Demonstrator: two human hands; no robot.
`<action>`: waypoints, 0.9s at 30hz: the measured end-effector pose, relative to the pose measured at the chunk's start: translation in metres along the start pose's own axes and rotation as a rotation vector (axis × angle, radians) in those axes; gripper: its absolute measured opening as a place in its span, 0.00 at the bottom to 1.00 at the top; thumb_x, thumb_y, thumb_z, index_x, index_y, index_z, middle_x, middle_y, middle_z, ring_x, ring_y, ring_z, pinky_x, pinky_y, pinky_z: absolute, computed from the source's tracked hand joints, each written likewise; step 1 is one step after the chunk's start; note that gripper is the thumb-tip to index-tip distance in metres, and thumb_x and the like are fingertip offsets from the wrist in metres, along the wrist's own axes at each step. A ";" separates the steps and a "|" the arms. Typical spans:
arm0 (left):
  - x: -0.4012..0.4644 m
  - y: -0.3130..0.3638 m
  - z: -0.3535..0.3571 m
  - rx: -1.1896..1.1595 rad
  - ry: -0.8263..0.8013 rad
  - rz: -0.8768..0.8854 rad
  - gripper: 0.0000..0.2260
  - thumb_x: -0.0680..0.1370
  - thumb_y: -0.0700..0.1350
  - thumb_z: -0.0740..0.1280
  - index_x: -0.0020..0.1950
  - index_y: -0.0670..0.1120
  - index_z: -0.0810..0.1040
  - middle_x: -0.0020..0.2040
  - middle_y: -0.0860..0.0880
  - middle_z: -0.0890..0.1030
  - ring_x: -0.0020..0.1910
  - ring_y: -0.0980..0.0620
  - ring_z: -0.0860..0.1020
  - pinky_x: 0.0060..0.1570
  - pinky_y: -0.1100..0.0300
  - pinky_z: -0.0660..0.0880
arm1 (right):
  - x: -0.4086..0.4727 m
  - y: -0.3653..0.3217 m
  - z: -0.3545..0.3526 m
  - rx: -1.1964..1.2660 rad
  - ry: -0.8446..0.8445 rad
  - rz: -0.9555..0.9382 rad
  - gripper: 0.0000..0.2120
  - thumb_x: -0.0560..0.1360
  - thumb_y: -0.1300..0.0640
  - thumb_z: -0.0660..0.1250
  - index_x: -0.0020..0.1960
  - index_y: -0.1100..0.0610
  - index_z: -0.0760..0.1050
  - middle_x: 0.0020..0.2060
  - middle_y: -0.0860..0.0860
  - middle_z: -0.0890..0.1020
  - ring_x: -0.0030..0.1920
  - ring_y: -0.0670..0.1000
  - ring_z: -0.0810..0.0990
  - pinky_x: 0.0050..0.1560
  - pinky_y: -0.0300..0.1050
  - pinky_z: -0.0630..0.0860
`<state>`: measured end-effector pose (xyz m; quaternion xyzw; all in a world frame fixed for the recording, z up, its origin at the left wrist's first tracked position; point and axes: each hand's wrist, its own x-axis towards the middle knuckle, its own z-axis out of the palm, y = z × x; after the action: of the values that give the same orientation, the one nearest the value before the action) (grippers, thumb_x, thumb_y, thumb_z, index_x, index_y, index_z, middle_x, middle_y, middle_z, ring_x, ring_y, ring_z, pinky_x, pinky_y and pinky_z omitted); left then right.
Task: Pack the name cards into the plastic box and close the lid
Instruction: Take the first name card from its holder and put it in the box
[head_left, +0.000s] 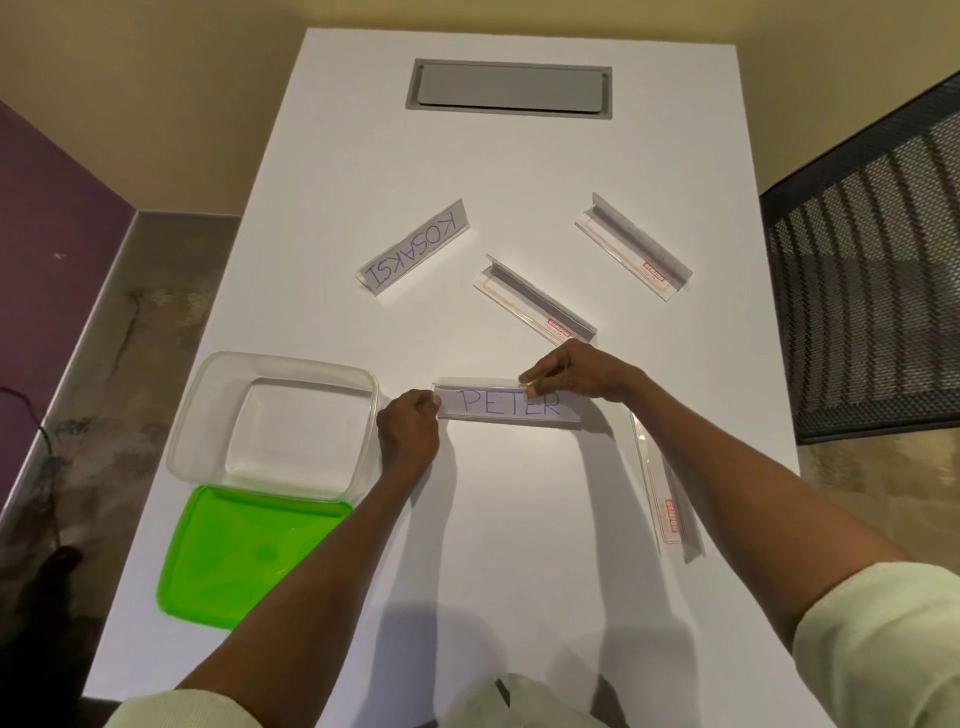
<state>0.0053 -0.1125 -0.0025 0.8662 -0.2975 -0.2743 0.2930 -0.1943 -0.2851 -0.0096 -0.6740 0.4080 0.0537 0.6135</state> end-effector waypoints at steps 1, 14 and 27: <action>0.001 -0.001 0.000 0.006 0.004 -0.005 0.08 0.77 0.43 0.67 0.51 0.41 0.83 0.47 0.41 0.85 0.47 0.43 0.80 0.44 0.61 0.69 | 0.002 0.001 0.000 -0.010 -0.002 -0.001 0.14 0.70 0.61 0.75 0.55 0.61 0.83 0.50 0.54 0.86 0.47 0.41 0.81 0.52 0.30 0.74; 0.002 0.001 0.002 0.096 0.060 -0.010 0.10 0.77 0.45 0.66 0.43 0.41 0.83 0.41 0.39 0.84 0.39 0.41 0.77 0.39 0.58 0.66 | 0.017 0.007 0.004 -0.080 -0.002 -0.018 0.14 0.69 0.59 0.76 0.55 0.56 0.83 0.51 0.53 0.85 0.51 0.47 0.80 0.54 0.37 0.72; -0.003 0.015 0.005 0.089 0.073 -0.086 0.11 0.78 0.43 0.64 0.48 0.36 0.80 0.49 0.36 0.82 0.48 0.40 0.77 0.49 0.54 0.71 | 0.009 0.009 0.015 -0.138 0.127 0.021 0.16 0.68 0.53 0.76 0.55 0.53 0.83 0.51 0.51 0.85 0.54 0.49 0.81 0.58 0.45 0.74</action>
<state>-0.0051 -0.1218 0.0054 0.8998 -0.2611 -0.2414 0.2528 -0.1877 -0.2755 -0.0252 -0.7125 0.4485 0.0454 0.5377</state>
